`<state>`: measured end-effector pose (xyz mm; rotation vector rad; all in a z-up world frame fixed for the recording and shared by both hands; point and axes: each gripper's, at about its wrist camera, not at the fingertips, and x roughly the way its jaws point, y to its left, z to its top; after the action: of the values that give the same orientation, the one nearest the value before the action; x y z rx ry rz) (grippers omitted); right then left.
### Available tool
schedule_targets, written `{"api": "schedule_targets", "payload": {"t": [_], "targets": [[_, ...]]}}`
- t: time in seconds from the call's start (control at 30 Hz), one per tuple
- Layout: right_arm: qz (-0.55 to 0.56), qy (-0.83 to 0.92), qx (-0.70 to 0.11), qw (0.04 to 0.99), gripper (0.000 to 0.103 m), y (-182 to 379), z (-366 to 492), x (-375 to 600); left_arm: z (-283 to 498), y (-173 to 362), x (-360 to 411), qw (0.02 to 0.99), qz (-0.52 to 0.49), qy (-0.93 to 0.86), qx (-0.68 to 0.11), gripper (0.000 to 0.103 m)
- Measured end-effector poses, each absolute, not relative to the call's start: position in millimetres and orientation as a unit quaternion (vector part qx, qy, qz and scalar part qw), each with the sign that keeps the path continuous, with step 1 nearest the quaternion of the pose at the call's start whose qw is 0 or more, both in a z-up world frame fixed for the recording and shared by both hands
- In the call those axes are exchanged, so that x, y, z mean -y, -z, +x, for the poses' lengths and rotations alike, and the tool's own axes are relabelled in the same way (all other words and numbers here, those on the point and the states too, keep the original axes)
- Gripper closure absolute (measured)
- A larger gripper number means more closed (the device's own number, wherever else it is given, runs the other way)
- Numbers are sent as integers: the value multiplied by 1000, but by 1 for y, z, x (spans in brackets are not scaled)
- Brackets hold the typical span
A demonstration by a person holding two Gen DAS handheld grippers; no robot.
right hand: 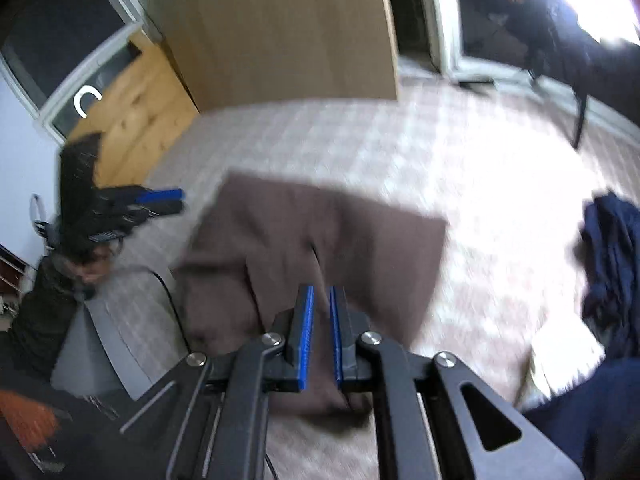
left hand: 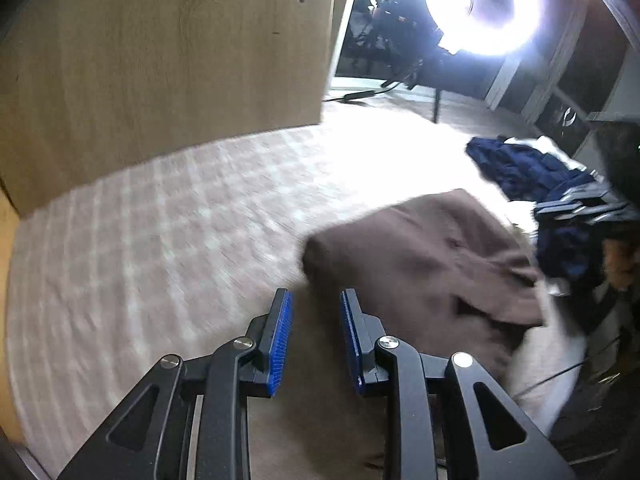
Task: Fold clothes
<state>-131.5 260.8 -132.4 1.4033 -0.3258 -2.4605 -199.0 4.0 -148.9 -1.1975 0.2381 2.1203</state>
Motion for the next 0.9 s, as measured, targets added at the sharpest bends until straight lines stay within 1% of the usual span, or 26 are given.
{"api": "schedule_targets", "payload": {"t": [0.1,0.2,0.27,0.4,0.53,0.6,0.7,0.77,0.9], "targets": [[476,850,112,199,94,134,-161,-219,-213,167,-5,366,-473,-792,-122,79],[489,837,86,229,94,152,-184,-174,-224,183,-8,389,-481,-771,-152,79],[503,824,84,247,94,166,-199,-153,-229,189,-11,401,-477,-764,-167,79],[519,806,84,272,94,188,-208,-130,-245,198,-19,431,-480,-749,-154,79],[534,790,78,290,94,199,-193,-128,-253,205,-34,465,-469,-733,-165,79],[543,785,77,289,94,206,-190,-129,-266,210,-40,474,-472,-727,-152,77],[552,779,91,284,94,222,-189,-133,-287,221,-34,491,-495,-711,-95,75],[546,783,92,282,94,226,-186,-133,-292,221,-29,502,-496,-704,-78,74],[545,789,50,281,94,220,-184,-123,-291,220,-25,497,-499,-706,-72,74]]}}
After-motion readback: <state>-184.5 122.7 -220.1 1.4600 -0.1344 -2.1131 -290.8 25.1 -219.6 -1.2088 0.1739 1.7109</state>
